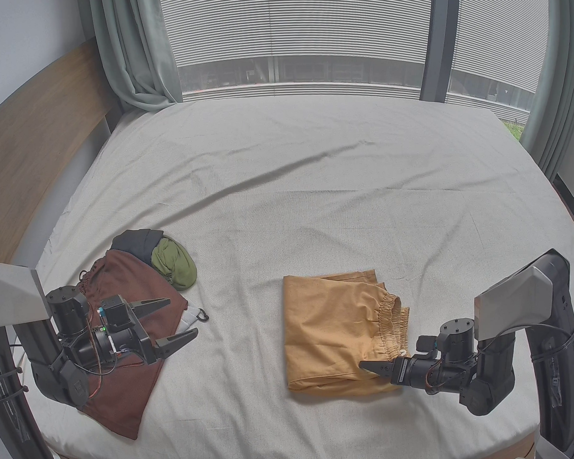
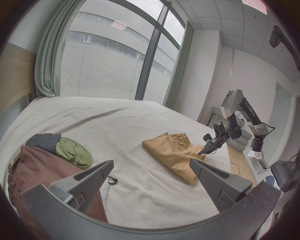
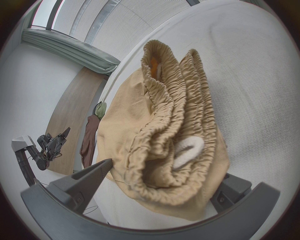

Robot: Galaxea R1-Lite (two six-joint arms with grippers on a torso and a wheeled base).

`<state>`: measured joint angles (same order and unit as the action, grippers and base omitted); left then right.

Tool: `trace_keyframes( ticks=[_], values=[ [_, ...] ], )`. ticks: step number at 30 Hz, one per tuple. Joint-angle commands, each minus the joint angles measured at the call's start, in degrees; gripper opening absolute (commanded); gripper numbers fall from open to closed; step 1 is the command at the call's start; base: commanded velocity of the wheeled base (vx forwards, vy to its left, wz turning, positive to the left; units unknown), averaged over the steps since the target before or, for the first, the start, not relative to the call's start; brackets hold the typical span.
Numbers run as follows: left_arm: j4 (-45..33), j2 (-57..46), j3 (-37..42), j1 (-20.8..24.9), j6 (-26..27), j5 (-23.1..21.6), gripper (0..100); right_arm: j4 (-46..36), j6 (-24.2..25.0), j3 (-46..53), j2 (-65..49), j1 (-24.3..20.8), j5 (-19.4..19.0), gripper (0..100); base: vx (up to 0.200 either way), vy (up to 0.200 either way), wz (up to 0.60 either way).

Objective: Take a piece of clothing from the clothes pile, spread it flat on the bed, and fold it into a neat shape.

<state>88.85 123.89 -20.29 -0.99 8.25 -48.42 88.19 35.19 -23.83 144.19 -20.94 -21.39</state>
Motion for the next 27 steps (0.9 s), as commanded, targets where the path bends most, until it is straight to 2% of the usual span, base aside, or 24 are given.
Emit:
trace_keyframes(
  ticks=[1, 6, 9, 10, 27],
  values=[
    [0.0, 0.0, 0.1, 0.0, 0.0, 0.0, 100, 0.2, 0.0, -0.4, -0.1, -0.3, 0.0, 100, 0.000, 0.000, 0.00],
    [0.0, 0.1, 0.0, 0.0, 0.0, 0.0, 100, 0.2, 0.0, -0.4, -0.1, -0.4, 0.2, 100, 0.000, 0.000, 0.00],
    [0.0, 0.1, 0.0, 0.0, 0.0, 0.0, 100, 0.2, 0.0, -0.7, 0.0, -0.4, 1.7, 100, 0.000, 0.000, 0.00],
    [0.0, 0.2, 0.0, 0.0, 0.0, 0.0, 100, 0.2, 0.0, -1.0, 0.1, -0.4, 1.9, 0, 0.000, 0.000, 0.00],
    [0.0, 0.2, 0.2, 0.2, 0.1, 0.0, 100, 0.3, 0.1, -0.9, -0.3, -1.4, 1.9, 0, 0.000, 0.000, 0.00]
  ],
)
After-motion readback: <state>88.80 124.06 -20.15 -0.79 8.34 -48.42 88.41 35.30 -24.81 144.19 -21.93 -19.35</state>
